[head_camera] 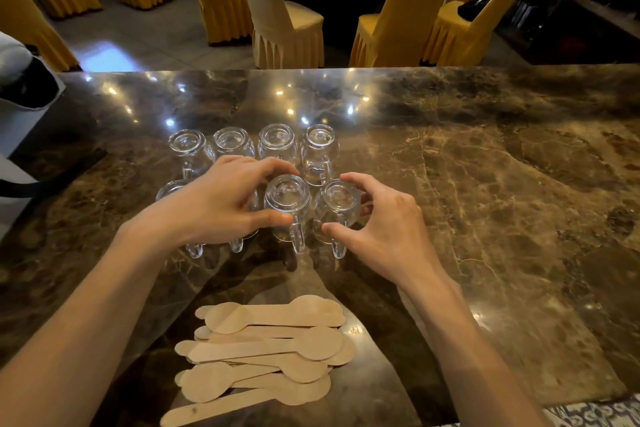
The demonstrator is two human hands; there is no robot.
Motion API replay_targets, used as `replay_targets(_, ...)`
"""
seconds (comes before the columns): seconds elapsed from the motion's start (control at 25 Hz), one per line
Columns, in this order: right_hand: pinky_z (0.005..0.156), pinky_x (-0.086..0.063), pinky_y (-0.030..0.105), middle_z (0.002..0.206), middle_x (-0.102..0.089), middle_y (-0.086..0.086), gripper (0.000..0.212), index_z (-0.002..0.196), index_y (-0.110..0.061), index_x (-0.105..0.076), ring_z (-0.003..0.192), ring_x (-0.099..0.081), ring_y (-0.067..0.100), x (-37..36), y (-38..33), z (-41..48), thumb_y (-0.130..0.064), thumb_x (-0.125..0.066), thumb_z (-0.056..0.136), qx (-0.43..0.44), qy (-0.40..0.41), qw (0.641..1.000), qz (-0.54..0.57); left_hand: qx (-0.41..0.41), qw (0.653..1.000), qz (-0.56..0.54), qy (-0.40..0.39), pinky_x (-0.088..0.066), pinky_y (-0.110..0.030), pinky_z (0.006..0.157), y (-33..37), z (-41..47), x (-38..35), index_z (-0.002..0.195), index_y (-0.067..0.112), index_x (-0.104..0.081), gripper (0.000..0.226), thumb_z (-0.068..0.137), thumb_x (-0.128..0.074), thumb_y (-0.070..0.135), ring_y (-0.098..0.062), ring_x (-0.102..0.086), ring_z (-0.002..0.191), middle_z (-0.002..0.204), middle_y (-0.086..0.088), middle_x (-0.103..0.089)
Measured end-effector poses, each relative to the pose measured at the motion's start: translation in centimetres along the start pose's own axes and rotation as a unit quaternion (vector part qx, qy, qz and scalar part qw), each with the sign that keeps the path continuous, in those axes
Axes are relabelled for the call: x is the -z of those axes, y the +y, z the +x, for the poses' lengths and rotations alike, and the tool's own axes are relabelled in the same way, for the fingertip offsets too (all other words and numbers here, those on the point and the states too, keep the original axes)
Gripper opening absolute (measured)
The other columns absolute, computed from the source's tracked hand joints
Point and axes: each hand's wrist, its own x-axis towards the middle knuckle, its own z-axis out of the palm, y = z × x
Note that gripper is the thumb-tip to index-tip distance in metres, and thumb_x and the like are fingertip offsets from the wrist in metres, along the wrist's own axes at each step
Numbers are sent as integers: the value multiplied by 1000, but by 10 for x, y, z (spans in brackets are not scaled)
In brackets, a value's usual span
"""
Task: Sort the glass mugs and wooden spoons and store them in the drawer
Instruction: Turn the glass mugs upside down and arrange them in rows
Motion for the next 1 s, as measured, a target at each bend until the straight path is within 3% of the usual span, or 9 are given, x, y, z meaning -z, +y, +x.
replay_targets(0.2,88,-49,34,113,-66,-7,66,126,-25,-54,100,-60,11,-8,-7,-1,-39,-80,67,7,-16,1000,-18,13,1000,10,-11,-12,-15,98,-8,-3,-3,132,36,-39,69,70,-53,62,-4,-43,114,124,9,-57)
replay_targets(0.52,90,-47,34,113,-67,-6,66,128,-25,-53,101,-61,12,-14,-11,6,-38,-78,68,3,-11,1000,-26,11,1000,-11,0,-13,-6,83,-20,-2,-5,133,37,-40,62,77,-63,51,11,-27,97,128,11,-54)
replay_targets(1.0,92,-49,32,120,-63,-5,66,131,-23,-49,104,-59,12,-18,-8,11,-38,-76,72,9,-3,999,-30,23,999,24,-24,-10,-26,109,-22,3,-8,141,30,-31,65,84,-54,49,-11,-40,126,130,4,-54)
